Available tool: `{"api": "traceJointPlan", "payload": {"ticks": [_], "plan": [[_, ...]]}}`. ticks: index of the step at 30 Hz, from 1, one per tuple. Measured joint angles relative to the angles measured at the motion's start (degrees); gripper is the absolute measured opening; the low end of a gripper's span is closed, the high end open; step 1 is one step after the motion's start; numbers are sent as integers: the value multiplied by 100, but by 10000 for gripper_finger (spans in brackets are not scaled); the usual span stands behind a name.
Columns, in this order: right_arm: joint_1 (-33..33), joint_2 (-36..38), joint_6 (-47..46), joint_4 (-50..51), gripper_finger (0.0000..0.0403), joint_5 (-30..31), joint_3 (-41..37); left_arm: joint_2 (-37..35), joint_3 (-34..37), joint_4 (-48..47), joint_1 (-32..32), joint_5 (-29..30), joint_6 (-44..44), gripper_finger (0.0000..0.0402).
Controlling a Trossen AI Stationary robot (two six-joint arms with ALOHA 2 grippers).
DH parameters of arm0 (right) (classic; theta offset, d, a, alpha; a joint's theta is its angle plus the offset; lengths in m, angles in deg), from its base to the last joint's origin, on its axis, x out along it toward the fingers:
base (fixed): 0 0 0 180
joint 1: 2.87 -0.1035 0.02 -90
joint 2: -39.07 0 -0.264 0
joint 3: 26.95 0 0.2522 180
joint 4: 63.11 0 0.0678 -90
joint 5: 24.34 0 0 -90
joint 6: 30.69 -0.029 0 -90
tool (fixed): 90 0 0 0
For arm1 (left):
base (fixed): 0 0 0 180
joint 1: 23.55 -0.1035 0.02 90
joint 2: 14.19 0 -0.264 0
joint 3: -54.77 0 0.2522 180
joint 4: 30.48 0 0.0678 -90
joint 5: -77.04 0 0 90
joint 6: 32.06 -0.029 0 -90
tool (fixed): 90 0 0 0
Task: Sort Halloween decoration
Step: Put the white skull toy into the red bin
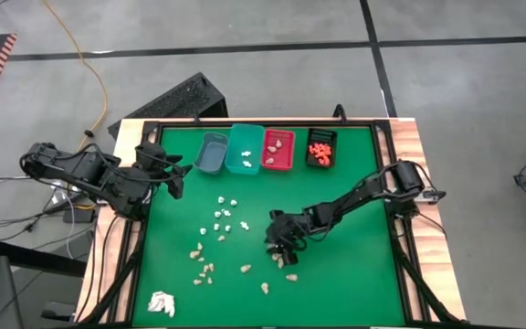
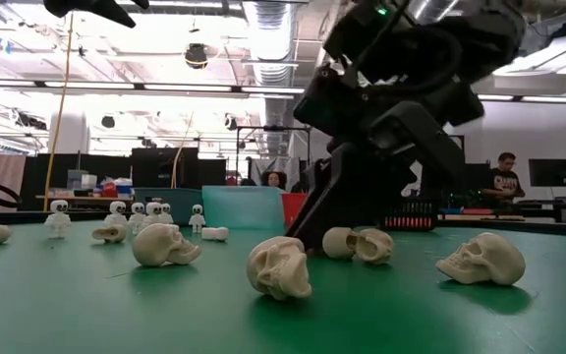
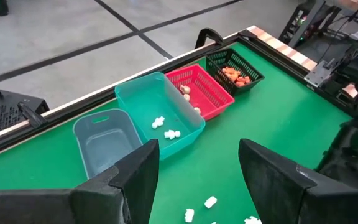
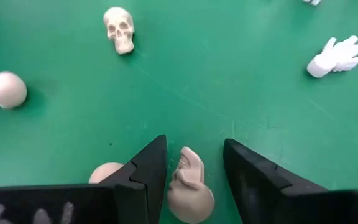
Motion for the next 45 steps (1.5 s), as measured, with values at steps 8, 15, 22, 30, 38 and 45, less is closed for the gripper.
{"api": "traceJointPlan", "payload": {"ticks": [8, 15, 22, 30, 38, 45], "plan": [[-7, -150, -562, -1215, 168, 537, -798, 1, 0, -2, 2, 65, 148, 210], [-6, -159, -589, -1211, 126, 714, -871, 2, 0, 0, 0, 116, 157, 210], [-6, -164, -673, -1215, 84, 714, -881, 1, 0, 0, 1, 118, 157, 210], [19, -101, -1302, -1563, 78, 712, -894, 1, 0, 0, 1, 122, 157, 210], [448, 633, -1164, -1361, 76, 901, -918, 2, 0, 0, 0, 131, 155, 210], [1319, 1429, -1051, -1185, 76, 1180, -892, 2, 0, -1, 1, 129, 155, 210]]}}
